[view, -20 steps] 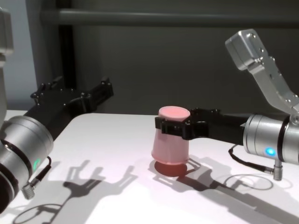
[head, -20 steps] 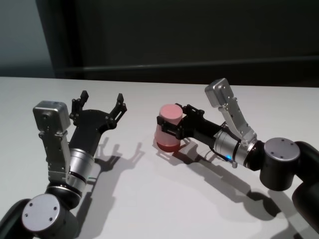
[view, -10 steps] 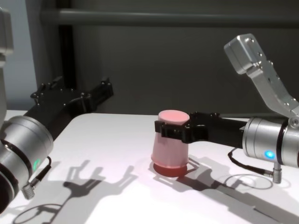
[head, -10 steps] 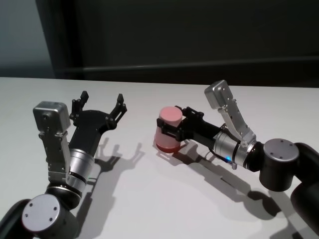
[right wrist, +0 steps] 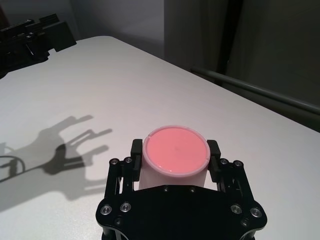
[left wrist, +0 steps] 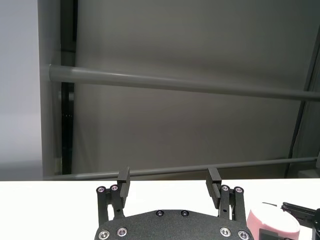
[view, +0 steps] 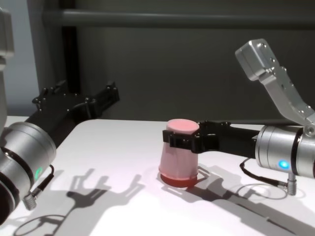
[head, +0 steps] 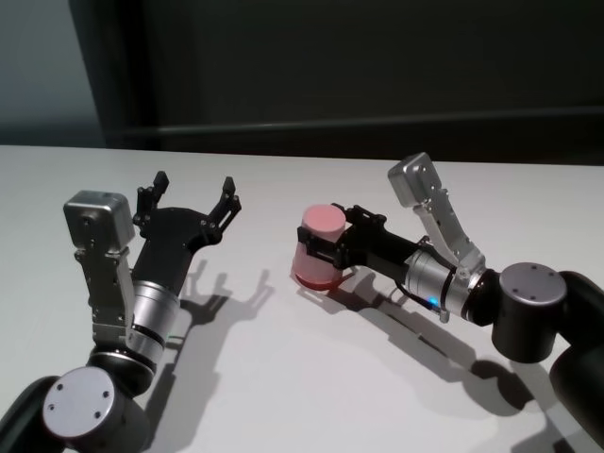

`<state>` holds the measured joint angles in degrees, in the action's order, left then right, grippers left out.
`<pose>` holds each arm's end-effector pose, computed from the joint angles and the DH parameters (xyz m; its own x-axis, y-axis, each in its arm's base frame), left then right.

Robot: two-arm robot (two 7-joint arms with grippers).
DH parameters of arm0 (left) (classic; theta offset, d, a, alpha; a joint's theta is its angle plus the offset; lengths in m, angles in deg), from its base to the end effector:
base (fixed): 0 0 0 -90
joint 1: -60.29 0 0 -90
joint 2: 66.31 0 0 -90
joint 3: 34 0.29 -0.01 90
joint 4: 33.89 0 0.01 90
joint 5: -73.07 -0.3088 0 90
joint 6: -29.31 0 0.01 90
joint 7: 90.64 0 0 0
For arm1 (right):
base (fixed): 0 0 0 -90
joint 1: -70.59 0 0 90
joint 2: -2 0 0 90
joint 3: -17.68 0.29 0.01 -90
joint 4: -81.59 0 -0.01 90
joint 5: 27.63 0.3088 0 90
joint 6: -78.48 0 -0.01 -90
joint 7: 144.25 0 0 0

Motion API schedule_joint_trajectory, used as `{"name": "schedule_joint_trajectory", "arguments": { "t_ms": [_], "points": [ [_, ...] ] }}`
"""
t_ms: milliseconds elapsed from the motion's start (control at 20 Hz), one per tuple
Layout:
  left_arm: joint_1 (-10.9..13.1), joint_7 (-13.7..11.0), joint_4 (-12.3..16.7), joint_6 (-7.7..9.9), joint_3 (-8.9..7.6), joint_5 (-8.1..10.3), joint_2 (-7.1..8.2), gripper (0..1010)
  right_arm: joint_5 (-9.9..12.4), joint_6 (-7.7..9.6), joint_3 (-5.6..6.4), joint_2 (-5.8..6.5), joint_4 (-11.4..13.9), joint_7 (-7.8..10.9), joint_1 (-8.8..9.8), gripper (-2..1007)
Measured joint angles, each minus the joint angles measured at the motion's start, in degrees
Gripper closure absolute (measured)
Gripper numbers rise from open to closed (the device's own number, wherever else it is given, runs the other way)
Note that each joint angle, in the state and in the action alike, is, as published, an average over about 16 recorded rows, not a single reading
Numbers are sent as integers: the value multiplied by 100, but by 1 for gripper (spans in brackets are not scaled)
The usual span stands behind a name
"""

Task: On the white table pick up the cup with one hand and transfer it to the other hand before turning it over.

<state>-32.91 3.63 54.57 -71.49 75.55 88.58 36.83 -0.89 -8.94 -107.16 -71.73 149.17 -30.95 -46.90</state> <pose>0.3271 -0.0368 -0.3058 0.2473 0.9679 -0.0458 -0.9615 0.2392 -0.1354 0.4277 0.0471 -0.2875 0.7296 -0.6827 -0.0385 0.6716 0.7261 -0.1472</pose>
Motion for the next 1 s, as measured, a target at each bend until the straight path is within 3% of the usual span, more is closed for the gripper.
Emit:
{"name": "schedule_joint_trajectory", "arguments": {
  "t_ms": [550,750,1000],
  "points": [
    [0,0,0,0,0,0,0,7,48,-40,208,-131,-66,131,66,73],
    [0,0,0,0,0,0,0,7,109,-160,330,-209,-85,203,95,24],
    [0,0,0,0,0,0,0,7,135,-452,507,-308,-88,183,145,5]
  ]
}}
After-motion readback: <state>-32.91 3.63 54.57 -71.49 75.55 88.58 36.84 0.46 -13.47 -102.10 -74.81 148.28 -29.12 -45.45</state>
